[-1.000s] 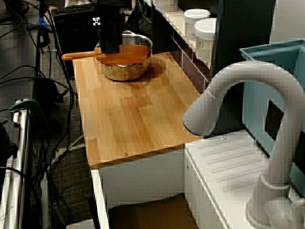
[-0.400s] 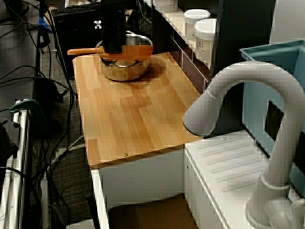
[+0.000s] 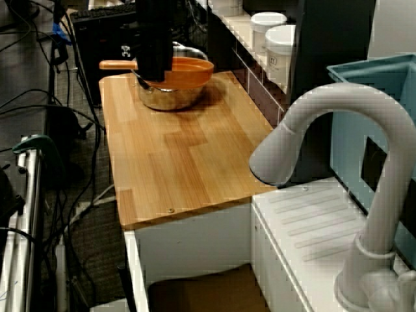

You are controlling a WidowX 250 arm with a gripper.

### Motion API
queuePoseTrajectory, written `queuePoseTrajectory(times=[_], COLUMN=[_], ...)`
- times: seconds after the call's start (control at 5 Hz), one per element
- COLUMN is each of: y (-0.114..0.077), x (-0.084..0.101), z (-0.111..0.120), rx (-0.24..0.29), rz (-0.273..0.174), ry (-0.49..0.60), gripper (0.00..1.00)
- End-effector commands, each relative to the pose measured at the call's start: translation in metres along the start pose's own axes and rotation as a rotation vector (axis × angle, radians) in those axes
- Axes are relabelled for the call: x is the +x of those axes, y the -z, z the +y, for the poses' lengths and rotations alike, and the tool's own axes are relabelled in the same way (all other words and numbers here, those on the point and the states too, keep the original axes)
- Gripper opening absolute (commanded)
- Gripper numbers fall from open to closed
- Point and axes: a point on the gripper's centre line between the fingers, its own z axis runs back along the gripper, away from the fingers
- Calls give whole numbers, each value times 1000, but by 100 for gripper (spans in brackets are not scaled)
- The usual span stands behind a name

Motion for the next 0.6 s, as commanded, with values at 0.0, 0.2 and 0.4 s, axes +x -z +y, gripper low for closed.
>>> queuePoseTrajectory(times=[0.0,0.2,0.4], y=[-7,-1,8], x=[-11,-13,-15], z=[4,6,9], rx=[121,191,257], rz=[12,56,96], ry=[197,314,360], gripper=[0,0,0])
